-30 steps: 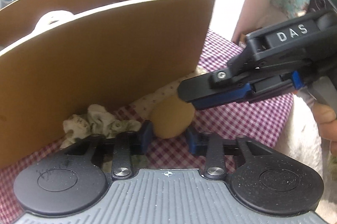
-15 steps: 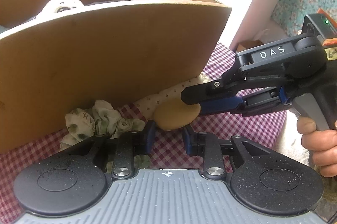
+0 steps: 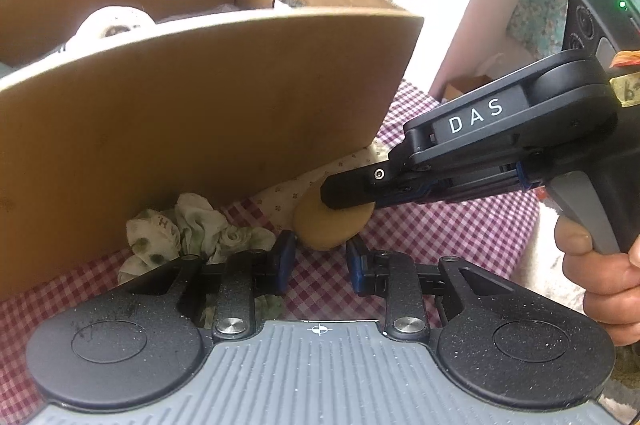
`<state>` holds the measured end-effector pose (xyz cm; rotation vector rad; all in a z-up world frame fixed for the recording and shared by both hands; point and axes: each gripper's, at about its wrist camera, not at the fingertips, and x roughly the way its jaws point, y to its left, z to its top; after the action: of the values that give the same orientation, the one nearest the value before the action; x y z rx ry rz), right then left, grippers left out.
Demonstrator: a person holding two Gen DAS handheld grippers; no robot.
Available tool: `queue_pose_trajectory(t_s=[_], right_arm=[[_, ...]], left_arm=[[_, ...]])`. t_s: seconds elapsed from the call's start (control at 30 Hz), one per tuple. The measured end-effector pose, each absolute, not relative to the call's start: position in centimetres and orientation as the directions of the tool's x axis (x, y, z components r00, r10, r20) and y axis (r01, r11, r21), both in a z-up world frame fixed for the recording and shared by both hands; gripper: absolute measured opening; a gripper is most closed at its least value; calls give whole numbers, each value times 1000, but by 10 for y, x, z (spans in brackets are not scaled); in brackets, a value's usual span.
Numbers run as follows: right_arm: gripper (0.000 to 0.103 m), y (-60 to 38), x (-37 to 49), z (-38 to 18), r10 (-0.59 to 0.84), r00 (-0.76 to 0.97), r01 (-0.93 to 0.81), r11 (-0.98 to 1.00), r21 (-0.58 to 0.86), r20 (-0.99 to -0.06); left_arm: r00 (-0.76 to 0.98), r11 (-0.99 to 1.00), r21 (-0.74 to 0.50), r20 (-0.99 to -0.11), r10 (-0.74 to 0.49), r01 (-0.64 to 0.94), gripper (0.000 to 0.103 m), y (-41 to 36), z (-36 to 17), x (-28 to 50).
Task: Organize soft objects
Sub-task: 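Lift the cork coaster into the box beside the tape roll and release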
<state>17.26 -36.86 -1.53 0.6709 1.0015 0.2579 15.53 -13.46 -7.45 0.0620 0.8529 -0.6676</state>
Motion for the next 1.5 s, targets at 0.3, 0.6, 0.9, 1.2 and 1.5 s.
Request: queue_pose_trajectory(t_s=[0.3, 0.6, 0.9, 1.2, 1.5], right_arm=[[9, -327, 134, 49, 488, 600, -101, 832, 545, -634], [9, -297, 132, 124, 541, 662, -319, 830, 458, -519], [9, -286, 193, 148, 581, 623, -357, 807, 470, -524], [8, -297, 269, 115, 560, 530, -234, 818, 525, -636], [8, -310, 308, 63, 495, 379, -108, 863, 494, -782]], left_arm=[[549, 791, -177, -631, -548, 585, 27, -112, -27, 112], [694, 823, -122, -479, -538, 555, 29, -83, 34, 92], [733, 860, -171, -460, -502, 481, 35, -72, 51, 135], [758, 882, -278, -454, -469, 380, 72, -22, 41, 157], [790, 899, -341, -452, -414, 275, 78, 24, 32, 163]])
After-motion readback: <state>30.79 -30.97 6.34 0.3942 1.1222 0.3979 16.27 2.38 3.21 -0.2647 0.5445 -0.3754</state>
